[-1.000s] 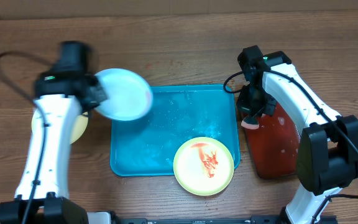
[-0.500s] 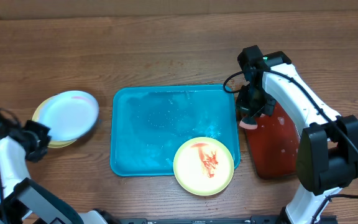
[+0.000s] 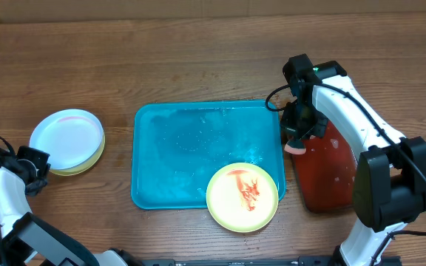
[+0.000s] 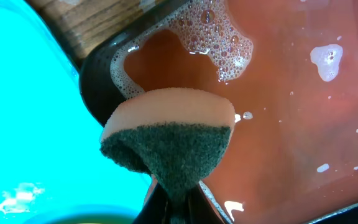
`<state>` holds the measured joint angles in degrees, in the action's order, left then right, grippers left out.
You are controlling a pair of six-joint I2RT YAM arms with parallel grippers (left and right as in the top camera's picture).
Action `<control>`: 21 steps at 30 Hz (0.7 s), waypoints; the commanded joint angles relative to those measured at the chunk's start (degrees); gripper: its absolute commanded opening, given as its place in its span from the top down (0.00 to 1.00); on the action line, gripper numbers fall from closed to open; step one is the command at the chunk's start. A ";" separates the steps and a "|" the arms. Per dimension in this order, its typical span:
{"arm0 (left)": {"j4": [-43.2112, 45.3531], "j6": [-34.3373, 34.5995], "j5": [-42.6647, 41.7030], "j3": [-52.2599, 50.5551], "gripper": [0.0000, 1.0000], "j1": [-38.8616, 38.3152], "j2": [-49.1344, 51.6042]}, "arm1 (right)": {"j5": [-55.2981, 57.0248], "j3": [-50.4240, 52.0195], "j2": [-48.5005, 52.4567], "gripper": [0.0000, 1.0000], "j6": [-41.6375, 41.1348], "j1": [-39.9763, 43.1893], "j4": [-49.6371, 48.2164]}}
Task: Clean dirty plates on tray and stack at the side
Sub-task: 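Lower the blue plate onto the yellow plate and release, then move the left gripper to the remaining yellow plate and grip its rim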
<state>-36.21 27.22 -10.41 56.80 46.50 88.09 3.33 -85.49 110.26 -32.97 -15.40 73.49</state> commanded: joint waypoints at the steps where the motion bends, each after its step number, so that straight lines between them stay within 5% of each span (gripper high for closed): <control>1: 0.07 1.36 2.08 -0.42 0.95 -0.39 -1.09 | -0.04 0.04 0.00 0.96 0.44 0.15 0.02; 5: 0.09 1.33 1.66 -0.42 0.28 -0.46 -1.09 | -0.04 0.04 0.00 0.96 0.44 0.15 0.02; 7: 0.35 1.31 0.79 -0.42 0.16 -0.46 -1.09 | -0.04 0.04 0.00 0.96 0.46 0.15 0.00; 15: 0.63 -0.68 -5.77 -0.35 0.34 -2.86 -1.11 | -0.07 0.04 0.00 0.96 0.44 0.15 -0.24; 21: -0.48 -3.28 -5.77 -0.35 0.41 -14.34 -1.11 | -0.24 0.04 0.00 0.96 0.44 0.15 -0.35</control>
<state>-36.27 26.96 -14.17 56.80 39.07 88.09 3.20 -85.49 110.26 -32.77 -15.40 73.14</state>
